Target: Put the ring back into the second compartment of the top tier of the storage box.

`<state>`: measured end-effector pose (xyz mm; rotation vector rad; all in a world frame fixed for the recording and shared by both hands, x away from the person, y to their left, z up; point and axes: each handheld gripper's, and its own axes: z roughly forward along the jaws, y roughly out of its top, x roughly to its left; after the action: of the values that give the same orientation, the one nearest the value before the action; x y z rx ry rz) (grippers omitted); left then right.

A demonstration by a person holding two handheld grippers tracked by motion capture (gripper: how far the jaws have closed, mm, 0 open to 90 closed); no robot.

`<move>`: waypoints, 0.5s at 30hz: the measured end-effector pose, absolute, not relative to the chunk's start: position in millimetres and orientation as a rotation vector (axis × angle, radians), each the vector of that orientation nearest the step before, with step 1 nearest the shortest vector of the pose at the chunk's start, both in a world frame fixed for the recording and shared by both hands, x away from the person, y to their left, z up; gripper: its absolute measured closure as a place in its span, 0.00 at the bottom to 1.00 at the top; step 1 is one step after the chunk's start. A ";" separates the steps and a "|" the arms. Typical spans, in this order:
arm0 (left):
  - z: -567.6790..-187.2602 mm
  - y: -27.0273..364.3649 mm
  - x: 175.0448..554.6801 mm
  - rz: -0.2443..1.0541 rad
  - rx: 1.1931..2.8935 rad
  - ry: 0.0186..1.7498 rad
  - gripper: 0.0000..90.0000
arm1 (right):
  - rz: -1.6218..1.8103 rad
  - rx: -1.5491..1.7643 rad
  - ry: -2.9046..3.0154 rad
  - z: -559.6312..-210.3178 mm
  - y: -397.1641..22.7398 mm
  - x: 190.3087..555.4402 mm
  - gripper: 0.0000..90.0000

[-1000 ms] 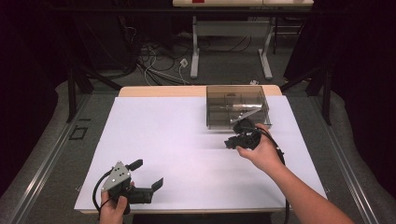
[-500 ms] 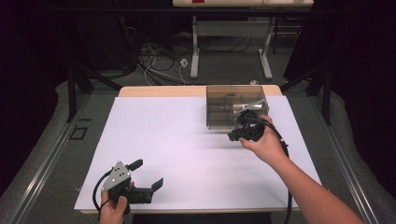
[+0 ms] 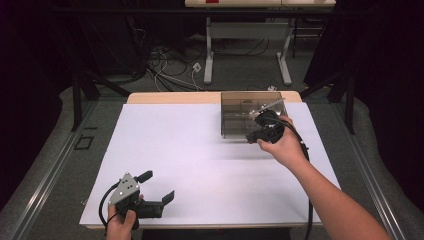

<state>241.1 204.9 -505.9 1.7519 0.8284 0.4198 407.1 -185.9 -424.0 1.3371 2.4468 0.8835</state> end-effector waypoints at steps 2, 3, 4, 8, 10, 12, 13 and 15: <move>-506.0 204.7 240.8 0.416 1.746 0.835 0.00 | 0.892 1.346 2.442 -423.0 -186.0 409.6 0.83; -506.0 204.6 240.7 0.414 1.745 0.836 0.00 | 0.887 1.344 2.438 -422.8 -186.5 411.2 0.83; -506.0 204.5 240.6 0.414 1.745 0.837 0.00 | 0.884 1.354 2.434 -422.0 -186.4 412.2 0.83; -505.9 204.5 240.7 0.414 1.747 0.833 0.00 | 0.877 1.371 2.424 -420.2 -186.4 417.0 0.83; -505.9 204.5 240.7 0.414 1.747 0.833 0.00 | 0.873 1.379 2.417 -419.3 -186.6 419.3 0.83; -505.9 204.6 240.7 0.414 1.746 0.833 0.00 | 0.870 1.384 2.413 -418.9 -186.3 421.9 0.83; -505.9 204.6 240.7 0.415 1.746 0.834 0.00 | 0.866 1.391 2.413 -418.4 -186.1 423.1 0.83; -505.9 204.7 240.7 0.414 1.746 0.834 0.00 | 0.864 1.388 2.410 -417.7 -185.7 425.5 0.83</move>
<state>240.7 204.7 -505.9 1.7461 0.8339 0.4140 425.5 -185.7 -417.7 1.3882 2.4099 0.8640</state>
